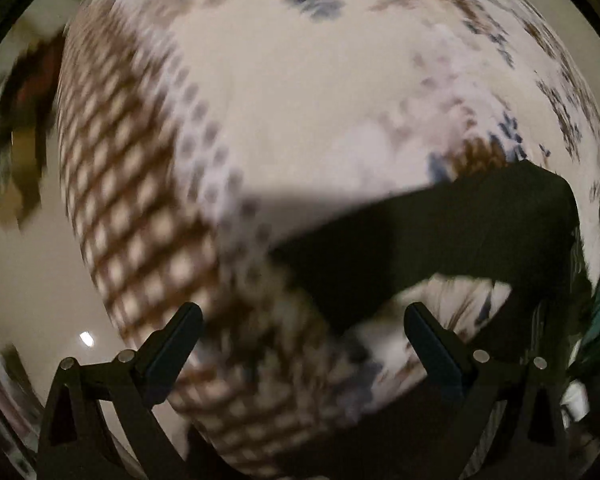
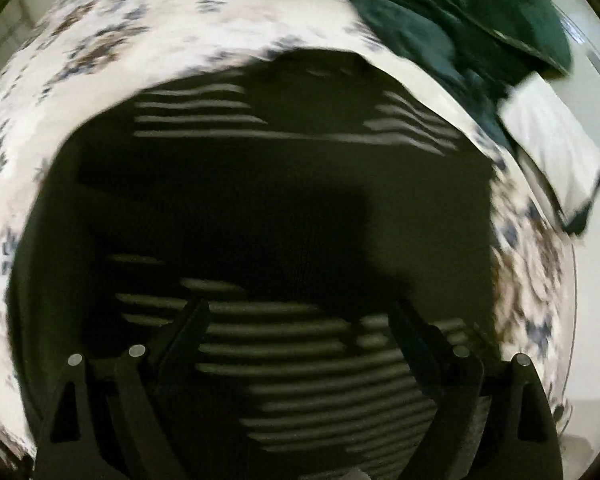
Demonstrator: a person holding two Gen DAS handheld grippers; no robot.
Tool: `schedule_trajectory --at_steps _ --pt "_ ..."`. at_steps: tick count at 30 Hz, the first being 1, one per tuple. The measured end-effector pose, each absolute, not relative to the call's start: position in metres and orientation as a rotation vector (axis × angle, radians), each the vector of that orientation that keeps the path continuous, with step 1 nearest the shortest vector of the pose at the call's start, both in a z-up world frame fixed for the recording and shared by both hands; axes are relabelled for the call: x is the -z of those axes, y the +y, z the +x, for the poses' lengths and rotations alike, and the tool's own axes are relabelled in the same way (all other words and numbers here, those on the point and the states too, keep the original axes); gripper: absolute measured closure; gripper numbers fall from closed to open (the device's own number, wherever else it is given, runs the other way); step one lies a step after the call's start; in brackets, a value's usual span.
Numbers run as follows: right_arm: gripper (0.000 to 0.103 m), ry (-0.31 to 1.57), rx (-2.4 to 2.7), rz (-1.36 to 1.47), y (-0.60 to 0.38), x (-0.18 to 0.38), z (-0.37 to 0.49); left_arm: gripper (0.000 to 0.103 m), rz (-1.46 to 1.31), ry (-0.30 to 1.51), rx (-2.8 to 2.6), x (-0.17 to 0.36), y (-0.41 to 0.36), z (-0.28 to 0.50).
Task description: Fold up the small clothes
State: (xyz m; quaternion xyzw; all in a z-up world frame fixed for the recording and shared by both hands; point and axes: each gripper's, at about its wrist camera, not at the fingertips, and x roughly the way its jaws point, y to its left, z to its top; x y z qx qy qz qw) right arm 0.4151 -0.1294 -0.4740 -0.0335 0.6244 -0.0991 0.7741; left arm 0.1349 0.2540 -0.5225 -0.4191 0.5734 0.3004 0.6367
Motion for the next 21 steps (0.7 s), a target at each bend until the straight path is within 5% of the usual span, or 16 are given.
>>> schedule_trajectory --at_steps 8,16,21 --pt "0.011 1.458 0.189 -0.037 -0.194 0.501 0.381 0.000 -0.839 1.481 -0.792 0.580 0.228 0.164" --pt "0.011 1.468 0.196 -0.029 -0.217 0.511 0.375 0.000 -0.797 1.183 -1.094 0.524 0.334 0.182" --pt "0.011 1.474 0.169 -0.012 -0.218 0.513 0.379 0.000 -1.009 1.161 -0.996 0.528 0.332 0.156"
